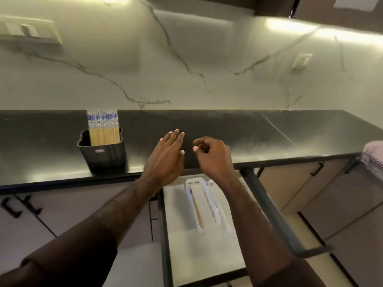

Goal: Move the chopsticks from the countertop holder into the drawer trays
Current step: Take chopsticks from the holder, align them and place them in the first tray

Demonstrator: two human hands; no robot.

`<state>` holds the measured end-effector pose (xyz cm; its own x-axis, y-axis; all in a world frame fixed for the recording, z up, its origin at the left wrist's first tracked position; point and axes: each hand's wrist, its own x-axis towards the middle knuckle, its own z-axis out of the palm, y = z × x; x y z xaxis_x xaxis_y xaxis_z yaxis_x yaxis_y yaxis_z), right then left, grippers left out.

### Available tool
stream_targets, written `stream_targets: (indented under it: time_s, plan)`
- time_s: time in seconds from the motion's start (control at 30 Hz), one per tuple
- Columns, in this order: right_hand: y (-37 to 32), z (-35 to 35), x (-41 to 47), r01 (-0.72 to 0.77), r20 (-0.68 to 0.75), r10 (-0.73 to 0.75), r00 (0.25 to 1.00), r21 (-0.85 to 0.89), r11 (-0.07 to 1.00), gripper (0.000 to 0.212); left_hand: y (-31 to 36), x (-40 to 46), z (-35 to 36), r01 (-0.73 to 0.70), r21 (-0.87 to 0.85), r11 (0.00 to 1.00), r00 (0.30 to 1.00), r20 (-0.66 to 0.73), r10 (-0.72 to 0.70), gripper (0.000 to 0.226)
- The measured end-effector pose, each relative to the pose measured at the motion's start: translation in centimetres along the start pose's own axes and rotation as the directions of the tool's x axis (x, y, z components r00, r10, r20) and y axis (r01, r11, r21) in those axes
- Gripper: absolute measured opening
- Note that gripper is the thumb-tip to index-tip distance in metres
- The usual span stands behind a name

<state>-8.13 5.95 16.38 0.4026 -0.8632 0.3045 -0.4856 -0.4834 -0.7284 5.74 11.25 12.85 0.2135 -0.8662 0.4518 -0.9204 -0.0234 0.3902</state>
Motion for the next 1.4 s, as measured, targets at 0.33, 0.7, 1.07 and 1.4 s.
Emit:
stream_targets:
  time_s: [0.33, 0.7, 1.07, 1.4]
  plan:
    - [-12.3, 10.7, 2.6, 0.130, 0.018, -0.133, 0.991, 0.112, 0.985, 0.008, -13.6, -2.2, -11.6, 0.103, -0.042, 0.994, 0.982, -0.155, -0.108, 0.056]
    - [-19.9, 25.1, 7.5, 0.107, 0.078, -0.115, 0.990, 0.101, 0.989, 0.018, -29.1, -0.1, -17.0, 0.159, -0.055, 0.986, 0.982, -0.090, -0.164, 0.056]
    - [-15.4, 32.9, 14.7, -0.011, 0.241, -0.007, 0.971, 0.073, 0.997, 0.031, -35.6, 7.4, -10.6, 0.489, -0.379, 0.786, 0.848, -0.003, -0.530, 0.054]
    - [-12.0, 37.9, 18.6, -0.080, 0.350, 0.064, 0.935, 0.033, 0.996, 0.035, -39.7, 10.6, -5.9, 0.595, -0.625, 0.506, 0.689, 0.072, -0.721, 0.063]
